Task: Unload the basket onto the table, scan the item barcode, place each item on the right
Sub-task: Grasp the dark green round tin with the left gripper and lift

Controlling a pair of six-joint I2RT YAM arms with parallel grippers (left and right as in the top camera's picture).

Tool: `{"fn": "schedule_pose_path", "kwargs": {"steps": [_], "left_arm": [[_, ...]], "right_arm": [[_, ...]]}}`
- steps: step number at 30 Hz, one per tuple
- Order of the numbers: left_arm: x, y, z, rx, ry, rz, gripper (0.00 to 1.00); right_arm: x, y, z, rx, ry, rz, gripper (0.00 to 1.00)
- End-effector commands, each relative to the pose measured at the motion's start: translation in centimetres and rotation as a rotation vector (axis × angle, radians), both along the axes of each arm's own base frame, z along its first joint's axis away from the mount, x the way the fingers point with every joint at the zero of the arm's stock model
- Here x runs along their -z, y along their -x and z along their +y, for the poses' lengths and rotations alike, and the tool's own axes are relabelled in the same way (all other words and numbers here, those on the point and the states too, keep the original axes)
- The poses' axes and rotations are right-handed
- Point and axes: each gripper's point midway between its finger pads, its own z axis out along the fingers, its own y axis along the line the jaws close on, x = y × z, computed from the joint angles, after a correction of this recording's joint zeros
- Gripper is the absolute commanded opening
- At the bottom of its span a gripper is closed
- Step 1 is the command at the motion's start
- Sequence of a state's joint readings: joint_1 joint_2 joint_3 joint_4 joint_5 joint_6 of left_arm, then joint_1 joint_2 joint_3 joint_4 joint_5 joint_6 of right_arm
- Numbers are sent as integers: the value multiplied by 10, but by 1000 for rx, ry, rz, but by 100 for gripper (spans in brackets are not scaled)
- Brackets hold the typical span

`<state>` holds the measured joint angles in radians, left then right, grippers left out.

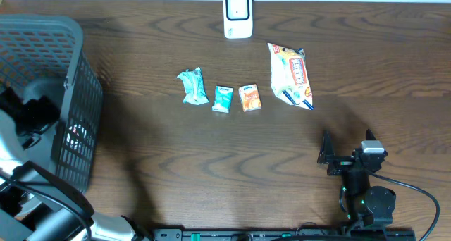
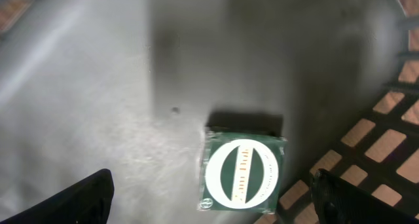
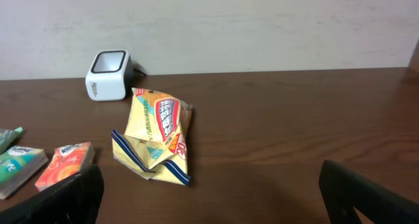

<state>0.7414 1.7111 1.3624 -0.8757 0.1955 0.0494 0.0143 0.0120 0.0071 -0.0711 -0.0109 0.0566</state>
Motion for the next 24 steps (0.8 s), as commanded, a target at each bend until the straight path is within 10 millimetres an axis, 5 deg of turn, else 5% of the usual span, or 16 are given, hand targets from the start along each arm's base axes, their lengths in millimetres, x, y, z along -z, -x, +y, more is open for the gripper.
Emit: {"fn": "schedule_pose_path", "kwargs": {"steps": [1,9,24], "left_arm": [[11,-13,-19,101,-27,34,95],[25,-13,-19,134,-126,149,98],[86,-13,-45,167,91,224,98]], "right_arm": [[1,0,-2,8,-2,2,99],[1,0,-2,8,-1,2,99],[1,0,-2,8,-1,2,99]]}}
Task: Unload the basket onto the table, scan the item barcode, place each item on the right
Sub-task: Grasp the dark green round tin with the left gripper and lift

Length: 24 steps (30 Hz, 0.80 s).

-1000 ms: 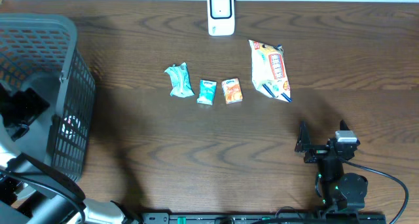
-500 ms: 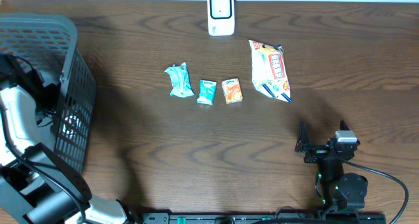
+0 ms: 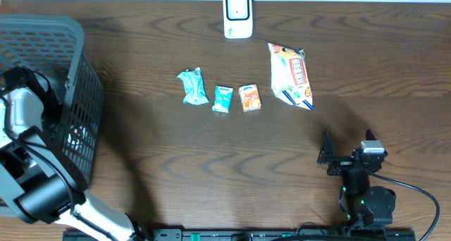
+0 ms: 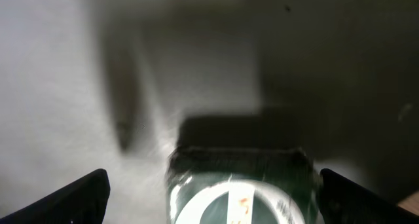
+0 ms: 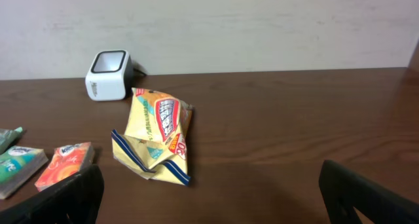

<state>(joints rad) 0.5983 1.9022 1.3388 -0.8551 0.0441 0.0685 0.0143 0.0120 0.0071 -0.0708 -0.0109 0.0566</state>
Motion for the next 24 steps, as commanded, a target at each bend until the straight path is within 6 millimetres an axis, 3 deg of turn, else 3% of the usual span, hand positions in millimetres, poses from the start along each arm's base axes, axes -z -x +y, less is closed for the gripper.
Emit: {"fn": "schedule_pose_path", "kwargs": {"steps": [1,9,15,21,24], "left_arm": [[15,-5,-17,19,97,-11,98],[35,13,-8,18,52,109,97],[38,28,7,-24,-33,195,92],[37,32,13,-77,-60,209,78],[37,33,12,-89,-56,212,62]], "right_arm": [[1,0,-2,8,-1,2,99],[1,0,-2,8,-1,2,99],[1,0,-2,8,-1,2,99],[1,0,-2,8,-1,2,99],[1,0,-2,8,-2,2,99]]}}
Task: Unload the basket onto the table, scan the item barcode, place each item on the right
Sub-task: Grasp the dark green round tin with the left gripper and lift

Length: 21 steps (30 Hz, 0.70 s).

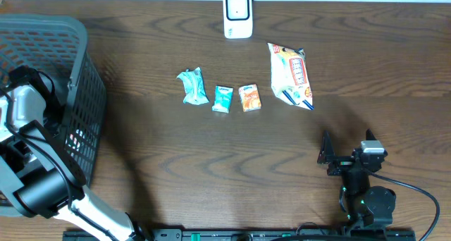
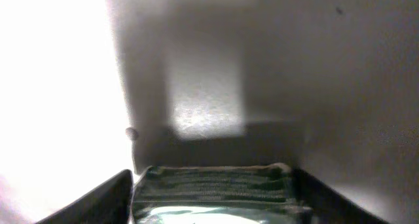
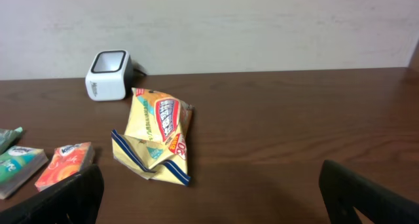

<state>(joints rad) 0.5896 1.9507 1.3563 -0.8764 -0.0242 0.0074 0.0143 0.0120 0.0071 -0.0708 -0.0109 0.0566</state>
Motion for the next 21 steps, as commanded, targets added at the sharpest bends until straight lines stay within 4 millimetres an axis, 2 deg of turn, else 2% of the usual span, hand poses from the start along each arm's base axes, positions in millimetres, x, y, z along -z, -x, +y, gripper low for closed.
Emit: {"fn": "schedule_pose_path", "kwargs": {"steps": [1,7,8,11,14,17,21], "left_arm": [[25,26,6,-39,-25,137,61],[23,33,2,-66,-12,160,62],[23,34,0,-77,-8,167,65],[22,39,-3,-142,-4,183,86],[21,43,-5,-231,-7,192,93],[22,43,-9,-278,9,188,95],[24,28,-31,-290,144,122,95]], "right_arm": [[1,0,-2,8,-1,2,99],[1,0,-2,8,-2,2,99],[1,0,-2,8,-2,3,99],[1,0,-2,8,-2,3,99],[1,0,-2,8,-2,3,99],[1,0,-2,8,-1,3,99],[1,0,-2,8,-1,3,99]]}}
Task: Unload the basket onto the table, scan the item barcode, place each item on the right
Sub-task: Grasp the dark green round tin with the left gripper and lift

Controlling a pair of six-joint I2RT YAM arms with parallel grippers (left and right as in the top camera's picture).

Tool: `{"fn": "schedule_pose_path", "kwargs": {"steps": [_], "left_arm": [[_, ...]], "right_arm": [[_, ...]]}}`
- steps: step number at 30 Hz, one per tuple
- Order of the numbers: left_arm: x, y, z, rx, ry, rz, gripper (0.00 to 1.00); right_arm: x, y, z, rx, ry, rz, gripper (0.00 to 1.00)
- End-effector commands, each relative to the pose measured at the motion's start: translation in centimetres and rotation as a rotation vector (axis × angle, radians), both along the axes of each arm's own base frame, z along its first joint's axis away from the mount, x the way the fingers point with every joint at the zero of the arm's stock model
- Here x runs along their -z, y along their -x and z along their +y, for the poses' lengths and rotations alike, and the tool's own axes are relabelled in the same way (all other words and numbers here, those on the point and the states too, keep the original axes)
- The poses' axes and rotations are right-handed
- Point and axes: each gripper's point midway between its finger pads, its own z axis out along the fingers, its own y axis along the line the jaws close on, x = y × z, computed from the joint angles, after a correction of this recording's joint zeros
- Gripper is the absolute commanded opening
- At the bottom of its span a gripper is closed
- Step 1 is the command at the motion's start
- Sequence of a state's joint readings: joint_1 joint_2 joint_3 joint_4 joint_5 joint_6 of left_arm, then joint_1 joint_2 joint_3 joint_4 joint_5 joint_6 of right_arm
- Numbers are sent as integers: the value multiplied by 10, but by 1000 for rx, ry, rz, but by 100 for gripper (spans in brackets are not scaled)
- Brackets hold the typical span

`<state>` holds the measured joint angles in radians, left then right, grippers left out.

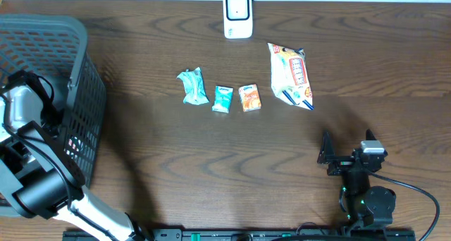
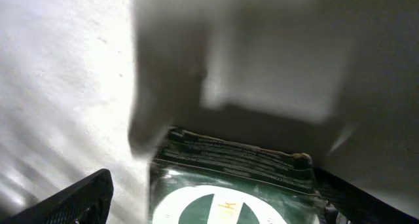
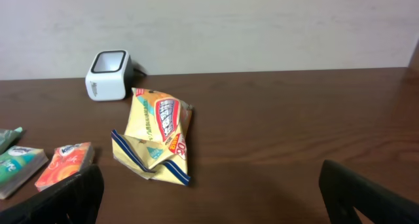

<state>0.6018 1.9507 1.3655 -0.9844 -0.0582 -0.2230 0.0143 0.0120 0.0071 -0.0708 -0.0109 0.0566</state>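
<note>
Deep in the grey basket (image 1: 70, 36), my left gripper (image 2: 216, 207) stands open astride a dark green packet (image 2: 229, 185) with a white oval label. The packet lies on the pale basket floor; the right finger is close against its edge and a gap shows on the left. From overhead only the left arm (image 1: 25, 103) shows, reaching into the basket. The white scanner (image 1: 238, 15) stands at the table's far edge, also seen as the scanner (image 3: 109, 75) from the right wrist. My right gripper (image 1: 325, 156) rests open and empty near the front right.
A yellow chip bag (image 1: 291, 75) lies right of the scanner. An orange packet (image 1: 249, 98), a small teal packet (image 1: 223, 99) and a teal wrapper (image 1: 192, 86) lie in a row mid-table. The basket's mesh wall (image 1: 84, 121) rises beside the left arm.
The left fingers, which stood close against the green packet's sides, are now spread wider. More of the packet's white oval face shows. The right arm has not moved.
My left gripper hung open above the green packet on the basket floor. It was then lower, with the packet between wide fingers. Then the fingers stood narrowed at its sides, and now they are wide again. The right arm stayed still throughout.
</note>
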Motion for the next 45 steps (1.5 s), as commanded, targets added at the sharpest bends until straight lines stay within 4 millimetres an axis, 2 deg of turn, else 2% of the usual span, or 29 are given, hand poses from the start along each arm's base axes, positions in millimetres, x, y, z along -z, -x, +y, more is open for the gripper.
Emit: {"fn": "schedule_pose_path", "kwargs": {"steps": [1,8,12,14,20,24,30,33,40,45], "left_arm": [[27,0,-30,-60,163,2,94],[30,3,-35,-62,180,8,81],[32,9,-32,-59,157,33,78],[31,10,-30,-57,147,41,70],[27,6,-27,-56,140,29,68],[9,-4,-21,-55,130,15,68],[-38,-20,-9,-52,103,-28,67],[-69,-30,-3,-49,70,-79,67],[-157,-50,11,-38,-50,-266,67],[-236,-56,14,-24,-176,-468,68]], "right_arm": [[1,0,-2,8,-1,3,99],[1,0,-2,8,-2,3,99],[1,0,-2,8,-1,3,99],[1,0,-2,8,-1,3,99],[1,0,-2,8,-1,3,99],[1,0,-2,8,-1,3,99],[1,0,-2,8,-2,3,99],[1,0,-2,8,-1,3,99],[1,0,-2,8,-1,3,99],[1,0,-2,8,-2,3,99]]}}
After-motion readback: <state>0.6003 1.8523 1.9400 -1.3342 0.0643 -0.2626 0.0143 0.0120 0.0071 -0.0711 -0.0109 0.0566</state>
